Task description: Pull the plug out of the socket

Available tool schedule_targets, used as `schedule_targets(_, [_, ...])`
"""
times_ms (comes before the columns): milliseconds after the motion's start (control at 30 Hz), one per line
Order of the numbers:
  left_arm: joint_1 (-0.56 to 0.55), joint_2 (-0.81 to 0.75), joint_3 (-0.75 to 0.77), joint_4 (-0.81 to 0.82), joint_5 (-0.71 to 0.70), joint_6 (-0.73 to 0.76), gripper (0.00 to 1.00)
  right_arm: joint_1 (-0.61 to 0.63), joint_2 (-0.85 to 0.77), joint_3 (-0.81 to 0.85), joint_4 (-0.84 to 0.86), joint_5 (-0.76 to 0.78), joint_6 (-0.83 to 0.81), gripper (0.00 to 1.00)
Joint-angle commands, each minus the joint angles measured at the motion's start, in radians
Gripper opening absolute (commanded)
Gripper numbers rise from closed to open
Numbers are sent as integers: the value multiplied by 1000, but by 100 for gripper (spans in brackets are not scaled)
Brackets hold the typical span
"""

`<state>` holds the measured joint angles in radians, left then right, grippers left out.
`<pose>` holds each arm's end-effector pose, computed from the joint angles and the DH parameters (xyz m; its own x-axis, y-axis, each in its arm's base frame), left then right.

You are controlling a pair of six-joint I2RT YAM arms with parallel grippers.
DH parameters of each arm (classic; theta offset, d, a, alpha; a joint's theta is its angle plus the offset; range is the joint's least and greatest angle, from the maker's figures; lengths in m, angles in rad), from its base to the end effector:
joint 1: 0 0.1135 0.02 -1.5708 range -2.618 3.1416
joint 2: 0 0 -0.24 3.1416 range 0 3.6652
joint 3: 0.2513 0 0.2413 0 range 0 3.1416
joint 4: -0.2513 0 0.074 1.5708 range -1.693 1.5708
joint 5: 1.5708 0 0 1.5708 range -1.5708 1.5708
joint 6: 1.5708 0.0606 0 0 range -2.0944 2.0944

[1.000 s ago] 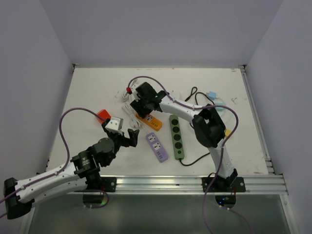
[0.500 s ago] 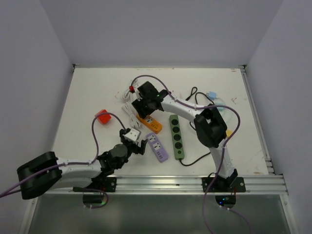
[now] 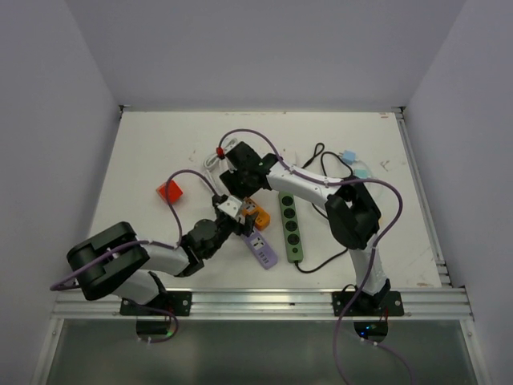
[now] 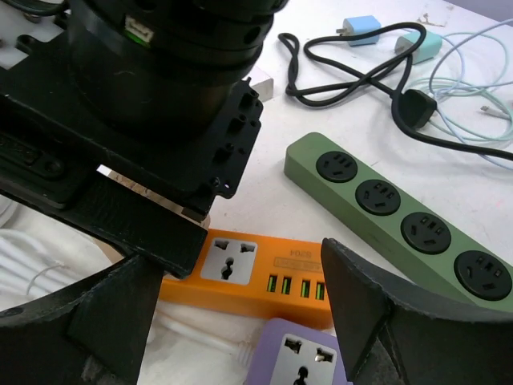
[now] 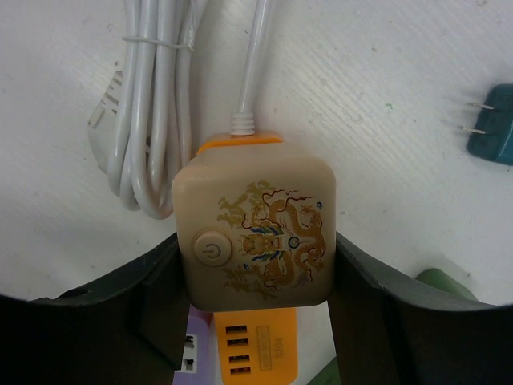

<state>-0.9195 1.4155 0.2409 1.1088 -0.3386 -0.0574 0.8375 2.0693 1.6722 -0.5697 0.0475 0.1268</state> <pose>0.1732 -0.1940 0.1495 -0.0713 0.0043 -0.9974 0.5460 0.8370 -0.0354 0.3033 0.3323 0.1785 -0.6380 -0.5195 -0.5683 -0.6486 0.7604 0.0330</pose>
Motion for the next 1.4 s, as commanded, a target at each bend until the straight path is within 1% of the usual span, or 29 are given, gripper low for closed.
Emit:
schedule_targets(0, [11,52,43,144,87,24,81,18,-80,1,-29,0,53,0])
schedule_targets(200, [11,152,9,262,118,-27,80,29,-58,20,-44,5,74,0])
schedule_targets(300, [10,183,14,267,135,-35,78,34,-46,20,-44,6,88,0])
schedule_targets(367, [4,169,-4,270,116,-38,76,32,-37,21,-44,9,99,0])
schedule_targets(433, [-15,117,-40,308,89,-39,76,34,-22,35,-58,14,106,0])
schedule_targets(467, [-19,90,-81,319,89,-42,76,32,-15,41,-62,20,109,0])
schedule_targets(500, [-21,30,-100,309,89,-47,77,32,-9,46,-65,22,112,0])
schedule_targets(533, [-22,1,-112,290,95,-50,77,32,3,55,-65,20,112,0])
schedule_targets(567, [-24,-53,-124,231,107,-44,76,31,8,60,-64,20,115,0])
schedule_targets(633, [-25,-101,-133,174,137,-38,76,31,26,76,-67,14,125,0])
schedule_targets(767, [-38,-238,-195,125,148,-65,76,31,41,95,-71,14,129,0])
schedule_targets(867, [-41,-274,-203,83,191,-44,76,29,57,112,-81,22,129,0])
schedule_targets(900, [-42,-273,-201,82,226,-33,76,29,61,122,-85,18,129,0])
schedule_targets(1033, [-48,-248,-189,92,302,-7,76,29,75,142,-96,14,137,0])
schedule_targets(1133, [-48,-179,-141,71,323,25,76,29,72,147,-99,11,137,0])
schedule_targets(1200, [-47,-97,-114,86,300,42,77,29,61,139,-99,9,139,0])
schedule_targets(1233, [-47,-64,-112,117,293,51,77,29,57,135,-99,11,137,0])
schedule_targets(1267, [-39,18,-114,217,282,51,78,31,52,129,-95,12,139,0])
schedule_targets(1333, [-10,106,-97,342,314,51,79,31,45,118,-94,14,134,0])
schedule_targets(1367, [14,187,-83,361,316,51,78,31,43,118,-104,20,129,0])
